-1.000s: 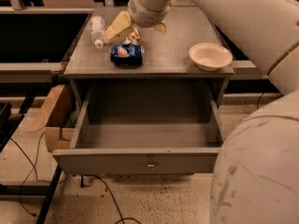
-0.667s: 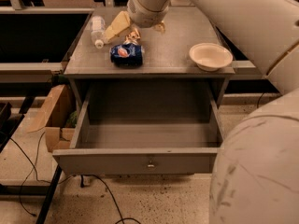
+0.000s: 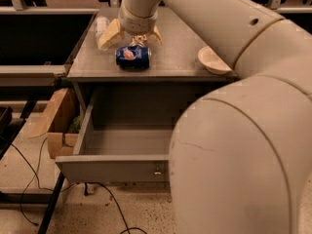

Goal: Place pepsi can into top drawer

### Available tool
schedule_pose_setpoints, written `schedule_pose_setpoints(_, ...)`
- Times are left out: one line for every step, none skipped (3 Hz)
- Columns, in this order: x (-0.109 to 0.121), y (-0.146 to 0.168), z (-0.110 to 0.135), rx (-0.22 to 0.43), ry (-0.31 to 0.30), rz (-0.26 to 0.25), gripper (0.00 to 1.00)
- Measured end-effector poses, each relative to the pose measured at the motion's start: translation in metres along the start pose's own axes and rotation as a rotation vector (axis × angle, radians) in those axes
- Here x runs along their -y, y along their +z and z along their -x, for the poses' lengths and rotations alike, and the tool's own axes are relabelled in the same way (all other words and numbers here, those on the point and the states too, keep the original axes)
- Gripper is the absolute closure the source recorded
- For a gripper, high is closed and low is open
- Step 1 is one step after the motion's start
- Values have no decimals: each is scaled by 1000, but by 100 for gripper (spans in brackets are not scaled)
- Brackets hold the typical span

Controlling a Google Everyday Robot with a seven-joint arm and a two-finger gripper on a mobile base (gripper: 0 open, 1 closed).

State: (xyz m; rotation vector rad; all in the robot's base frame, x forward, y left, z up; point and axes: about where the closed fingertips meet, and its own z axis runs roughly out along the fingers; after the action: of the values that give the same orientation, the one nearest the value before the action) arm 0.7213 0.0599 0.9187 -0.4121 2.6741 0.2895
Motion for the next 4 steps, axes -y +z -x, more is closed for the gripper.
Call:
schedule_pose_setpoints(-10,32,3,-48,115,-25,0)
schedule_pose_setpoints(-4,63,3,-50,292,-34,0)
schedule_pose_setpoints(12,81,6,-18,429,-83,0)
schedule_pose_setpoints(27,89,9,18,501,-144,0)
